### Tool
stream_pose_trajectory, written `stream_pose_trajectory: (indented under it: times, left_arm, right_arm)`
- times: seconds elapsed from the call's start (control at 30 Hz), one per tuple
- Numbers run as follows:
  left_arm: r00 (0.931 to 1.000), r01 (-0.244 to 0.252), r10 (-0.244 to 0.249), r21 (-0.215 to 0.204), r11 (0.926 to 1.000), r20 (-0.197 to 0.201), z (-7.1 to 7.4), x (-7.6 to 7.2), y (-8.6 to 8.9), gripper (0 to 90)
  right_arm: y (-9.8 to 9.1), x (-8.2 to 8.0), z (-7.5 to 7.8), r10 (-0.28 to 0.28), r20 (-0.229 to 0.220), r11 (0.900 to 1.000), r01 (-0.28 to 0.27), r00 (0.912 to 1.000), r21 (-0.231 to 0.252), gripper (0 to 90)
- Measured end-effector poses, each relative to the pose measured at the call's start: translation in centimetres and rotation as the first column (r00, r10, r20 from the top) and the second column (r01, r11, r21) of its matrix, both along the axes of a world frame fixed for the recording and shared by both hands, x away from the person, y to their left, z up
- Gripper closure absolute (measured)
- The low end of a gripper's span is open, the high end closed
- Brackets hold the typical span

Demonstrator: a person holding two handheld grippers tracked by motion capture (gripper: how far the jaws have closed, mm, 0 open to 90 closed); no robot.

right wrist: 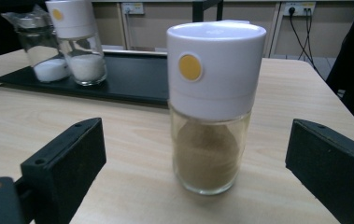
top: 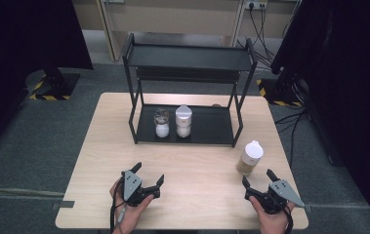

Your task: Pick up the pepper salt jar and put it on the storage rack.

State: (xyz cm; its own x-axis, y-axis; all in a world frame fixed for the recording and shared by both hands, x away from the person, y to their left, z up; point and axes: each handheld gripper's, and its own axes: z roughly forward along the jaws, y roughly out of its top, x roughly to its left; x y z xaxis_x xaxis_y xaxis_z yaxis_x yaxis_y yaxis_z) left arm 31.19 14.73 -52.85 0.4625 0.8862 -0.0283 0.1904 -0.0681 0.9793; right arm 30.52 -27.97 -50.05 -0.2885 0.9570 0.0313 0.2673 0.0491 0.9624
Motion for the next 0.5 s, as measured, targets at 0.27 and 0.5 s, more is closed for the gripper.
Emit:
stream_pose_trajectory:
  times: [0.27,0.5]
  left_arm:
    - [1.0000,0.000,0.000,-0.005,1.0000,0.002,0.0,0.0,0.0,5.9]
    - [1.0000,0.000,0.000,-0.010,1.0000,-0.001,0.0,0.0,0.1,5.9]
  right_arm:
    - [0.4,3.1,0.1,-0.025,-0.006,0.9996,0.025,0.9997,-0.016,7.4]
    - [0.7,4.8,-0.2,-0.039,-0.007,0.9990,0.039,0.9992,-0.024,11.6]
